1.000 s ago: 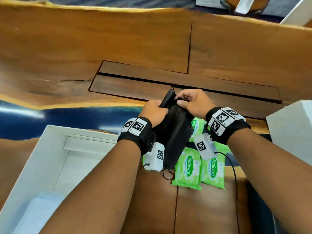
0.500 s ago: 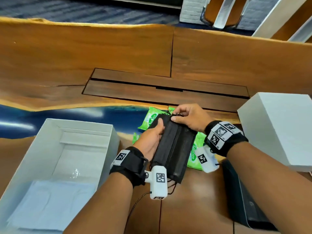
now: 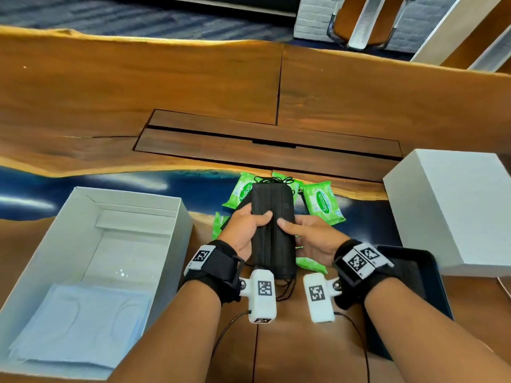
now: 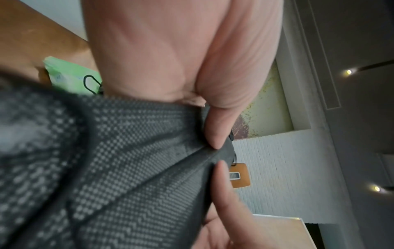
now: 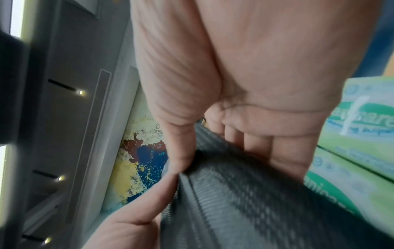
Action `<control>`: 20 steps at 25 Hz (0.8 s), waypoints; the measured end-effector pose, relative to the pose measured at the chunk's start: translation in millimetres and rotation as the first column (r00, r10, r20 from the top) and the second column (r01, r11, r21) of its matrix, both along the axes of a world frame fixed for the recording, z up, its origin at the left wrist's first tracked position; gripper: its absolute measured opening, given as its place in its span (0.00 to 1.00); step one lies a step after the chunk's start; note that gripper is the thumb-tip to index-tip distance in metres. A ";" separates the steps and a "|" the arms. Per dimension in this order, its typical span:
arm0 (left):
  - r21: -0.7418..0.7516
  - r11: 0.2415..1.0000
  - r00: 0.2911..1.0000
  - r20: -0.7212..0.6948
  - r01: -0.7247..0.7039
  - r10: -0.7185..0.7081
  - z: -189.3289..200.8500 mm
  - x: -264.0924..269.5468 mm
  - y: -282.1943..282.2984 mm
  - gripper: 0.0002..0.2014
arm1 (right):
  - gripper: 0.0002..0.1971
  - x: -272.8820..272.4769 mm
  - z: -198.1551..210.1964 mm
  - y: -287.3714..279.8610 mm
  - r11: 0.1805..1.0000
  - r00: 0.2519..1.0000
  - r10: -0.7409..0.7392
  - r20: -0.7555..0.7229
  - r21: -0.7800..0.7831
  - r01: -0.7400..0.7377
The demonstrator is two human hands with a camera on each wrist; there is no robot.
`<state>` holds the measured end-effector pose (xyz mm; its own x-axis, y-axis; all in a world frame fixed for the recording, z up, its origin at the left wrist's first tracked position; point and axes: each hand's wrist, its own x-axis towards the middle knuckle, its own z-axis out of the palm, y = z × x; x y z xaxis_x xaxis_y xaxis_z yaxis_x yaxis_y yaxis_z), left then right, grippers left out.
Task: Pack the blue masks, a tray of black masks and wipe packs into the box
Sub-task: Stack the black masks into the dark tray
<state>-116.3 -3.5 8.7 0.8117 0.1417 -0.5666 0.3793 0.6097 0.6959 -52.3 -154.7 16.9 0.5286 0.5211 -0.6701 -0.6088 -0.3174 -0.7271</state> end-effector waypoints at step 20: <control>0.365 0.930 0.989 -0.118 -0.039 0.088 -30.4 -0.3 -35.7 0.06 | 0.13 -26.7 -16.2 -19.2 0.980 0.934 -0.142 0.328 -0.084 0.178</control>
